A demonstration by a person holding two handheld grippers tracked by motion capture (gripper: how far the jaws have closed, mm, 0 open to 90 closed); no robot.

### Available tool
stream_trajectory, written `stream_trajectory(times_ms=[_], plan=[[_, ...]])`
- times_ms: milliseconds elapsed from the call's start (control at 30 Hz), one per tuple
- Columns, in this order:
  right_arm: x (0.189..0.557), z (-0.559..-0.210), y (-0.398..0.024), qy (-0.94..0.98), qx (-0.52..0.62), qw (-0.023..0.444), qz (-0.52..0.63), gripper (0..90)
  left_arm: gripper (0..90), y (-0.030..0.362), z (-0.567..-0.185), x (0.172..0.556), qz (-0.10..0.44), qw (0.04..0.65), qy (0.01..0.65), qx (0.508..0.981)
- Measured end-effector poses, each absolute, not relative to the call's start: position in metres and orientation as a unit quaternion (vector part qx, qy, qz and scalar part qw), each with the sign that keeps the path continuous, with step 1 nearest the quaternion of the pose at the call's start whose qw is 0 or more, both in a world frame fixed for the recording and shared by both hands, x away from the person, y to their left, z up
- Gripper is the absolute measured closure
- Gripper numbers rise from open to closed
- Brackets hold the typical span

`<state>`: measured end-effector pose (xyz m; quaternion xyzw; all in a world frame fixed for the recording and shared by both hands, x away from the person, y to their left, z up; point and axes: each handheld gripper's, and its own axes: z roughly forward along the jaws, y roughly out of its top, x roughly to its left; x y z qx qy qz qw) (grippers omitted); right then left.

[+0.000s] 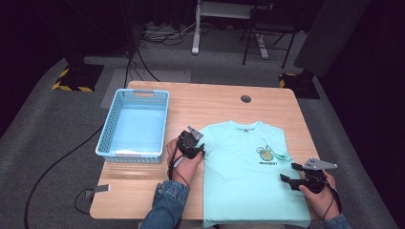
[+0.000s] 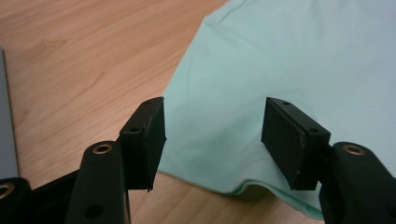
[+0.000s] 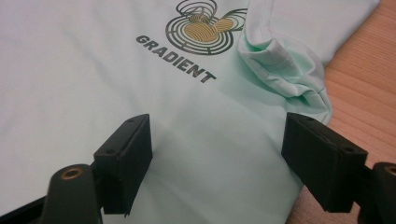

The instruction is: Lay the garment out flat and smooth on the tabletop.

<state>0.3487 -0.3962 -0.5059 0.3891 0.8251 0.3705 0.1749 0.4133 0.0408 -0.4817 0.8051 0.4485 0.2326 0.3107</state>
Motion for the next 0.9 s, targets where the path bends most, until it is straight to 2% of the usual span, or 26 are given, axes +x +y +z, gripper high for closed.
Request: stream_trajectory(times_ms=[133,267,567,900], plan=[[0.349,-0.506,-0.396,0.825,0.389,0.175,0.37,24.4,39.6,0.043,-0.49,0.407,0.229,0.284,0.45,0.815],[0.349,-0.506,-0.396,0.825,0.389,0.175,0.37,24.4,38.0,0.047,-0.492,0.404,0.224,0.284,0.46,0.811],[0.349,-0.506,-0.396,0.825,0.389,0.175,0.371,24.4,35.8,0.029,-0.473,0.396,0.225,0.35,0.427,0.803],[0.349,-0.506,-0.396,0.825,0.391,0.175,0.369,24.4,34.5,0.003,-0.483,0.387,0.191,0.364,0.397,0.821]])
